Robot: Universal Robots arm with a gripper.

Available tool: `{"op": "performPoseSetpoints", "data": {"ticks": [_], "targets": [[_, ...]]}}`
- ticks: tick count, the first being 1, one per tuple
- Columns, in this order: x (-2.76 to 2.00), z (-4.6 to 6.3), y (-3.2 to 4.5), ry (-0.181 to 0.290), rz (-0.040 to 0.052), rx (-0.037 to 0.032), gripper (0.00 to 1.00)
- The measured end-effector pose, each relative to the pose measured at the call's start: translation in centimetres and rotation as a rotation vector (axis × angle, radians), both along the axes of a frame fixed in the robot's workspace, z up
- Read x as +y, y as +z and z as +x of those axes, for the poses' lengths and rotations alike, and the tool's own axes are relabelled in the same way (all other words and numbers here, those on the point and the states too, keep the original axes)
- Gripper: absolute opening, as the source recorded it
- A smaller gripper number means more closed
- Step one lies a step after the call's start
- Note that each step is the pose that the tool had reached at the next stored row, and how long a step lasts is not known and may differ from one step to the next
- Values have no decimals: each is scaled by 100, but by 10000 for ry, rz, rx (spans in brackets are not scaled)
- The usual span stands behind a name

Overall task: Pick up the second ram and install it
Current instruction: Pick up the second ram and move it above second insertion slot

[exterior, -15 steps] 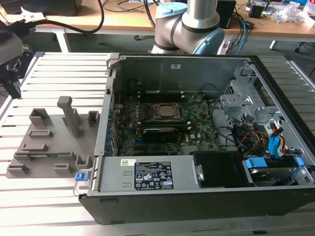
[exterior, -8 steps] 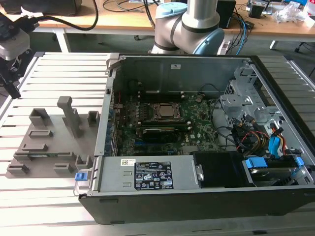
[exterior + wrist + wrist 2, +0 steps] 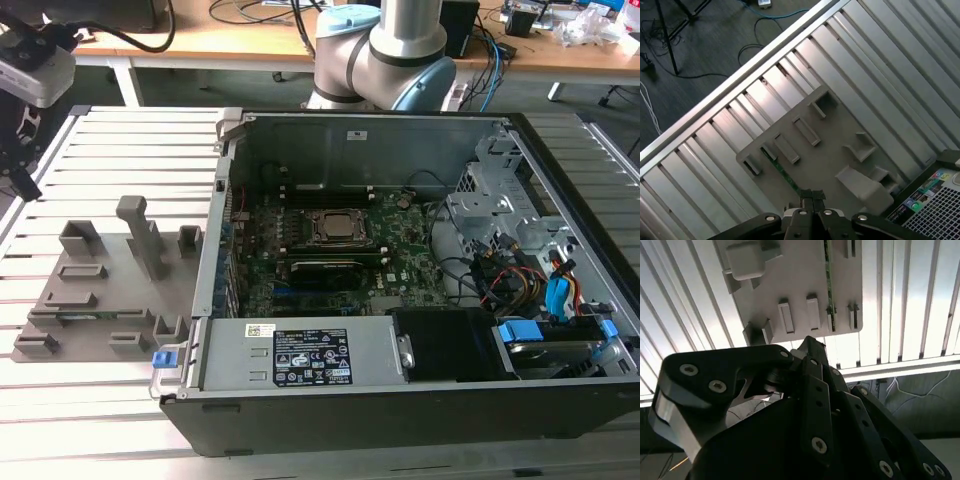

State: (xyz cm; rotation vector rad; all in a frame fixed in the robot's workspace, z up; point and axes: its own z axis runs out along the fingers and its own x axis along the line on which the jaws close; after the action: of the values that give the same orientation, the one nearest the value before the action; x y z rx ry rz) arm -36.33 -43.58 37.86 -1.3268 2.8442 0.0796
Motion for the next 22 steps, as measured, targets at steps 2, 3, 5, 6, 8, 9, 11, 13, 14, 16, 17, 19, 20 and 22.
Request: {"op": "performPoseSetpoints", "data": {"ticks": [2, 3, 5, 6, 8, 9, 11, 13, 14, 16, 17, 19, 20, 22], "targets": [[0, 0, 0, 327, 0, 0, 11], [0, 0, 0, 435, 0, -1, 11], [0, 0, 0, 865, 0, -1, 11], [0, 0, 0, 999, 0, 0, 11], [0, 0, 0, 1232, 1, 0, 11], [0, 0, 0, 1323, 0, 0, 11], [0, 0, 0, 1551, 0, 0, 11], [0, 0, 0, 1942, 0, 0, 11], [0, 0, 0, 2151, 0, 0, 11], [0, 0, 0, 2508, 0, 0, 11], [0, 0, 0, 2590, 0, 0, 11], [0, 0, 0, 2911, 1, 0, 11], [0, 0, 0, 3007, 0, 0, 11], [0, 0, 0, 3355, -1, 0, 11]]}}
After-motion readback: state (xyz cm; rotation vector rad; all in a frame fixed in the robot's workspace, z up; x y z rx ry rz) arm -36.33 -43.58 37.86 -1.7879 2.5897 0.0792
